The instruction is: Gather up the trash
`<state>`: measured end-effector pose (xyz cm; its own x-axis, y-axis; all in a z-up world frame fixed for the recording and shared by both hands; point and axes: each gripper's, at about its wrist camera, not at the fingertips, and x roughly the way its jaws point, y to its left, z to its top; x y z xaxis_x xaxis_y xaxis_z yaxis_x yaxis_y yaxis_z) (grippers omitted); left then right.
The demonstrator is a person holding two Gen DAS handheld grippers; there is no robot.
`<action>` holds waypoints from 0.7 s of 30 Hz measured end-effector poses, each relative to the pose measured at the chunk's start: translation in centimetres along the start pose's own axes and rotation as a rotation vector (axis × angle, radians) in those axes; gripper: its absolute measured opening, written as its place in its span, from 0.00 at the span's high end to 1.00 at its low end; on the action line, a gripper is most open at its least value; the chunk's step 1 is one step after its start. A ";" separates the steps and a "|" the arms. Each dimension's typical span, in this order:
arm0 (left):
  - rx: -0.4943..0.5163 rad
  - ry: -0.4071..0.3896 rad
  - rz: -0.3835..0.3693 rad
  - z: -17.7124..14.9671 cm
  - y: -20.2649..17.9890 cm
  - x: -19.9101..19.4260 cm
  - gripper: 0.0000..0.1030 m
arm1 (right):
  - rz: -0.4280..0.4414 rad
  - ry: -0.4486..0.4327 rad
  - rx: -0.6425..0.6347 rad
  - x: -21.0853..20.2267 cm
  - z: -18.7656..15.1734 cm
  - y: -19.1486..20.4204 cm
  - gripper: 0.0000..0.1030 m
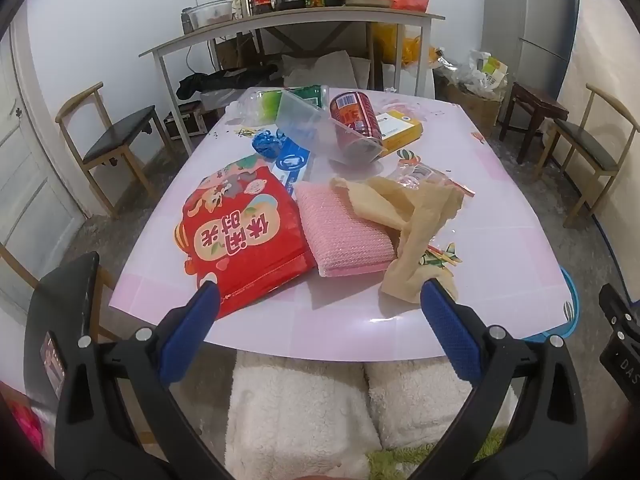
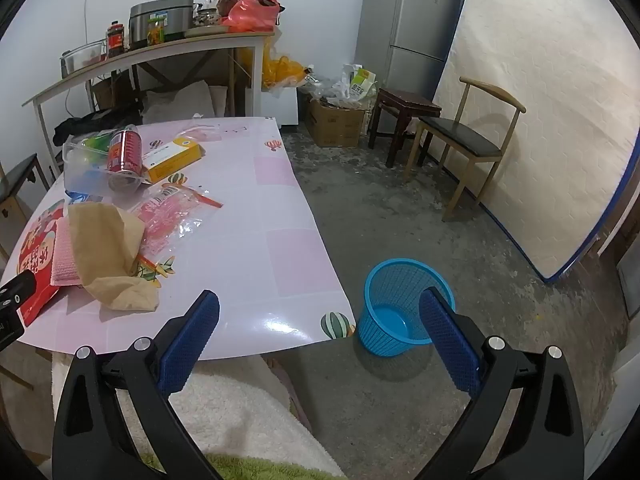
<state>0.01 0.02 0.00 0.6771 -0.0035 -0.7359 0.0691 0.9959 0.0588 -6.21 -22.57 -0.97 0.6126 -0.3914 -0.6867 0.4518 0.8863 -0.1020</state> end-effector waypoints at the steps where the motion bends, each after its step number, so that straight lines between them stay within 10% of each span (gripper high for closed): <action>1: 0.000 0.000 0.000 0.0 0.0 0.0 0.07 | 0.000 0.000 -0.001 0.0 0.0 0.0 0.06; 21: 0.000 0.006 0.002 -0.3 0.4 0.3 0.07 | 0.000 -0.003 -0.002 -0.2 0.0 0.1 0.06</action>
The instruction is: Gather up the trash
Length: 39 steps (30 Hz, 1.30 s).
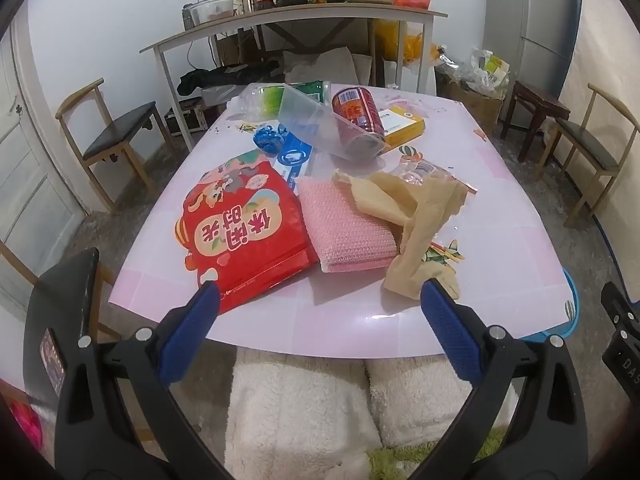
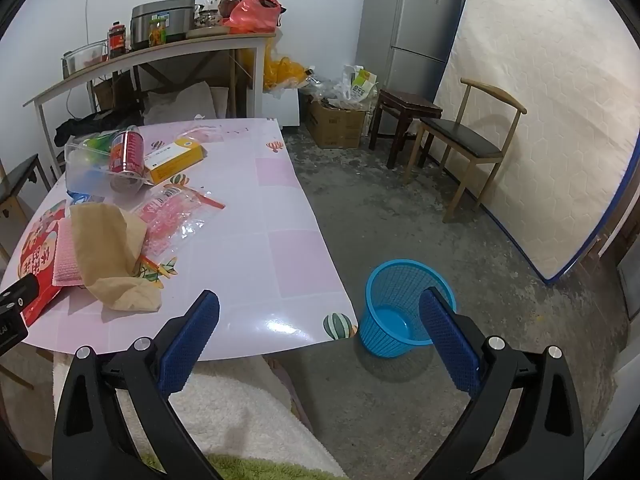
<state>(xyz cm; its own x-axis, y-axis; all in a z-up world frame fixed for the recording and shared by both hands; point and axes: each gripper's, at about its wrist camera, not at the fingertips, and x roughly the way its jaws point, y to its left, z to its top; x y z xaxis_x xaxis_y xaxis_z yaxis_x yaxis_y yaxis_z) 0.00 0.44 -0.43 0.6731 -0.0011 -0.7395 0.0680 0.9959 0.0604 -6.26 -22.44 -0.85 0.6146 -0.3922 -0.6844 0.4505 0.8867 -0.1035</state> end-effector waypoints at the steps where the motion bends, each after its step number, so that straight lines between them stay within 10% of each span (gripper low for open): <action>1: 0.000 0.000 0.000 -0.2 0.1 0.0 0.07 | 0.000 0.000 0.000 0.0 0.0 0.0 0.06; 39: -0.002 0.018 0.007 -1.0 0.6 1.7 0.07 | 0.004 -0.001 0.001 -0.1 0.1 0.2 0.06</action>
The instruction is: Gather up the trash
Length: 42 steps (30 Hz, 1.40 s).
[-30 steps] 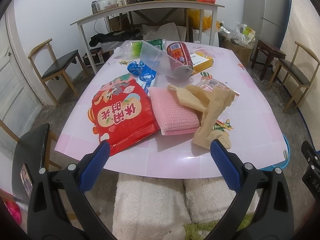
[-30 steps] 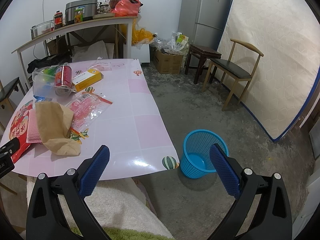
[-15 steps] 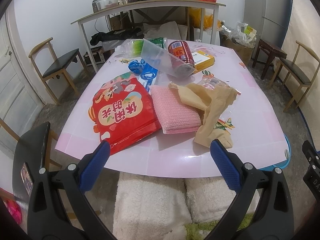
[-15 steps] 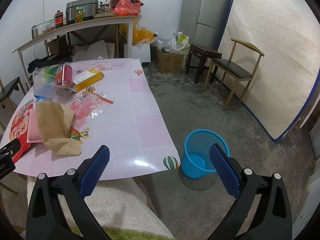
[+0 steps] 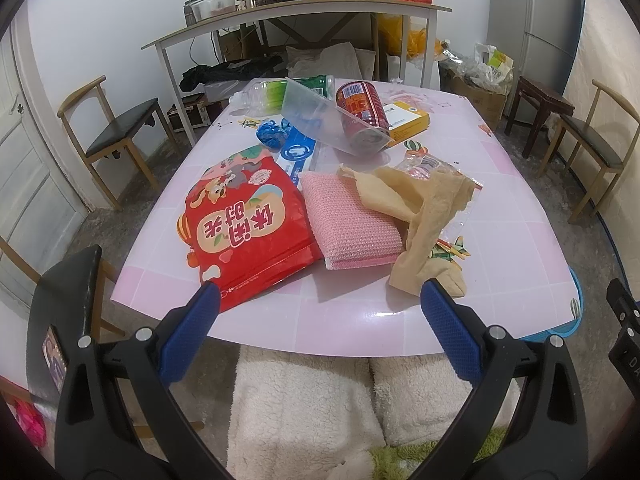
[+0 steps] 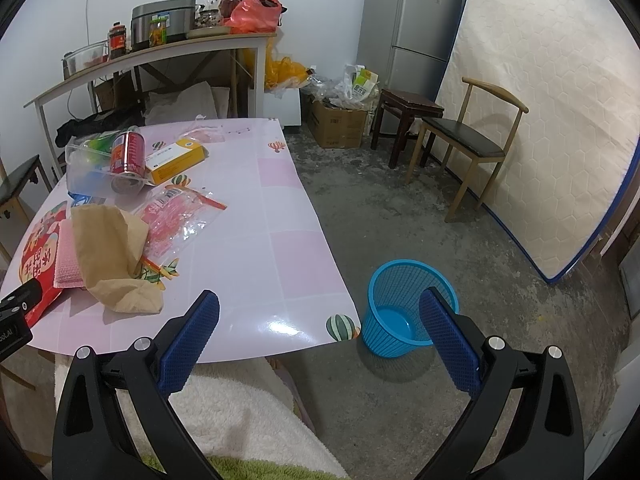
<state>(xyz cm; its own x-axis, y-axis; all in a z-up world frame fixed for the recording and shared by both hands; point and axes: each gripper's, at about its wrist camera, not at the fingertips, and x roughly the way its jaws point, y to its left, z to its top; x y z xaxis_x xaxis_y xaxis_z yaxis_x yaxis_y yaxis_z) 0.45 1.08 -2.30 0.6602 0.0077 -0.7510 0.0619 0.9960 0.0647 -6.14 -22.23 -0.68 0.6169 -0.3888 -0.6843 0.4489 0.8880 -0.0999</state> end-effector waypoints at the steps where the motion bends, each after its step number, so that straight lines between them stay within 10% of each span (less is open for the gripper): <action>1: -0.001 0.000 -0.001 0.1 -0.1 -0.1 0.07 | 0.000 0.000 0.000 0.0 0.0 0.0 0.06; 30: 0.003 -0.005 -0.004 -0.4 1.1 0.7 0.07 | 0.025 -0.023 -0.045 0.9 1.0 2.2 0.06; 42: 0.025 -0.182 -0.269 0.6 2.2 -0.2 0.07 | 0.268 -0.102 -0.091 3.2 4.6 3.4 0.06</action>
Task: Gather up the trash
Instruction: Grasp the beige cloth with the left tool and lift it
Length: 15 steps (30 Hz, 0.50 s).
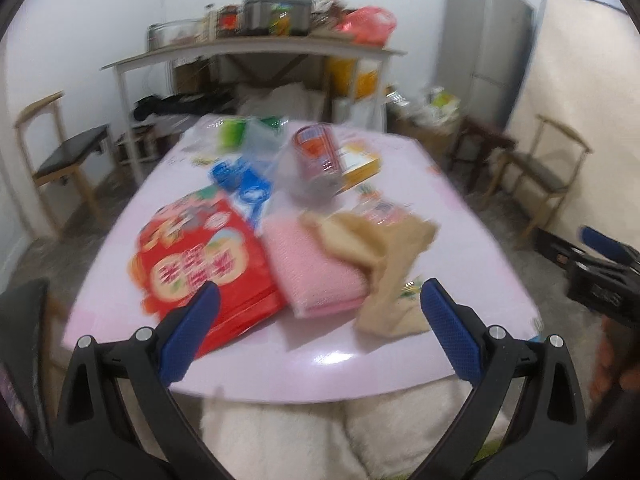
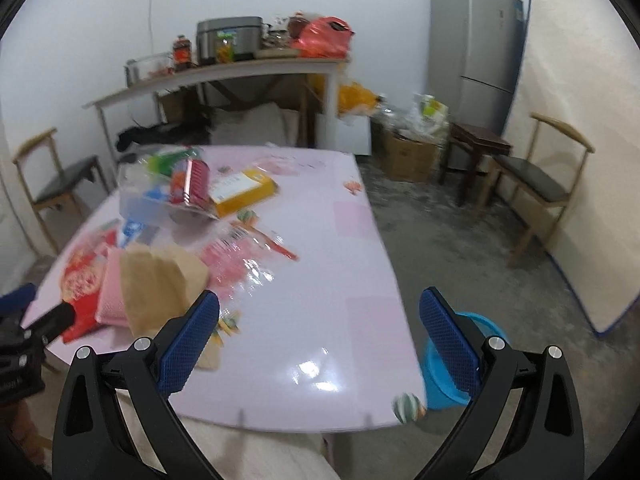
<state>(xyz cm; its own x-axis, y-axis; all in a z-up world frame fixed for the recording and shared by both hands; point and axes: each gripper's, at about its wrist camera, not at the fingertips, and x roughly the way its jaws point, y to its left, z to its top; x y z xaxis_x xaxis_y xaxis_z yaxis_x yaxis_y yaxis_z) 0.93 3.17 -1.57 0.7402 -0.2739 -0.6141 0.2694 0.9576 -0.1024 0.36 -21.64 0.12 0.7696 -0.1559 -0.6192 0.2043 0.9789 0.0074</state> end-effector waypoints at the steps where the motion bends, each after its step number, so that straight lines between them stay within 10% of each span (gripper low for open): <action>1: 0.014 -0.009 -0.016 0.2 -0.3 0.1 0.06 | 0.039 0.008 0.006 0.7 0.5 -0.3 0.06; 10: 0.231 -0.011 -0.045 2.3 -5.5 4.4 0.07 | 0.329 0.207 0.118 8.0 2.8 -1.5 0.13; 15: 0.319 0.110 0.002 2.5 -7.4 8.8 0.32 | 0.391 0.289 0.158 12.0 3.5 -2.0 0.17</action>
<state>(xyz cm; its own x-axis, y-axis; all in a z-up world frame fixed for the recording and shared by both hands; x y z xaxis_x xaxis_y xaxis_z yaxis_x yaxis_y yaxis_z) 7.00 -6.55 -4.25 0.6746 -0.2440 -0.6967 0.4602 0.8769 0.1386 11.28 -25.90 -4.56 0.6127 0.2828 -0.7380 0.0407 0.9212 0.3869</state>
